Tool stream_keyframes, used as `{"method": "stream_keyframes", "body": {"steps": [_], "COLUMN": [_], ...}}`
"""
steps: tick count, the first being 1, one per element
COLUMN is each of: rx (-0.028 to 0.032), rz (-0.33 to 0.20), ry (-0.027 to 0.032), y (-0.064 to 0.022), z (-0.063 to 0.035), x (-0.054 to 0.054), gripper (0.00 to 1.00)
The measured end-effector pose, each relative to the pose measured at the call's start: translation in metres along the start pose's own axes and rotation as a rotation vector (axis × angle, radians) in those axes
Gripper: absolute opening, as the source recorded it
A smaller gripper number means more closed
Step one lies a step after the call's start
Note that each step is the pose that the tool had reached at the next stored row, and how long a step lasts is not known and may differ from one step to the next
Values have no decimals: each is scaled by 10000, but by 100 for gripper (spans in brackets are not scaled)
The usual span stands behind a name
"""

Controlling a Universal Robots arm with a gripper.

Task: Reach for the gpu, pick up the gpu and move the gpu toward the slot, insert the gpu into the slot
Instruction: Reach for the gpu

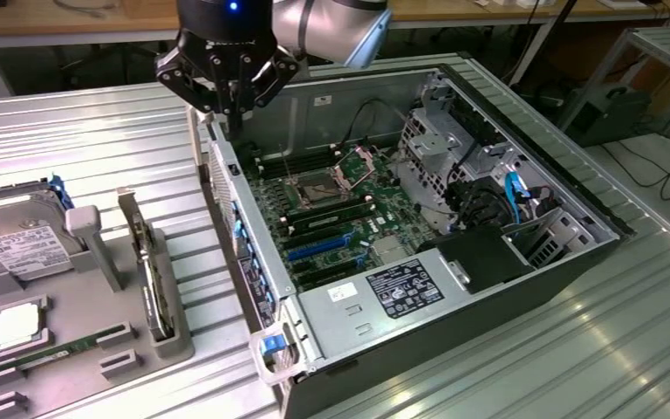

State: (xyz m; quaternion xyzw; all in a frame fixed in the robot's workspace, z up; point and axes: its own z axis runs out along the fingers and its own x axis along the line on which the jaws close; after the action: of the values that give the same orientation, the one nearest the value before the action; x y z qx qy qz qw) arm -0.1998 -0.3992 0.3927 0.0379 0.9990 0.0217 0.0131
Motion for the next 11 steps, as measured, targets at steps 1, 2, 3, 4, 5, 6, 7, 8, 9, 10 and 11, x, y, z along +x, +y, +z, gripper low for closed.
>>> {"method": "stream_keyframes", "body": {"steps": [1, 2, 3, 4, 5, 6, 7, 8, 9, 10, 11], "rx": [0, 0, 1, 1, 0, 0, 0, 0, 0, 0, 0], "rz": [0, 0, 1, 0, 0, 1, 0, 0, 0, 0, 0], "ry": [0, 0, 1, 1, 0, 0, 0, 0, 0, 0, 0], "y": [-1, -2, -3, -4, -5, -6, -7, -9, -10, -11, -13], "z": [0, 0, -1, -1, -1, -1, -2, -2, -2, -3, -3], "x": [13, 28, 42, 52, 65, 78, 91, 107, 121, 141, 156], "gripper": [11, 11, 11, 11, 11, 11, 11, 11, 11, 11, 11]}}
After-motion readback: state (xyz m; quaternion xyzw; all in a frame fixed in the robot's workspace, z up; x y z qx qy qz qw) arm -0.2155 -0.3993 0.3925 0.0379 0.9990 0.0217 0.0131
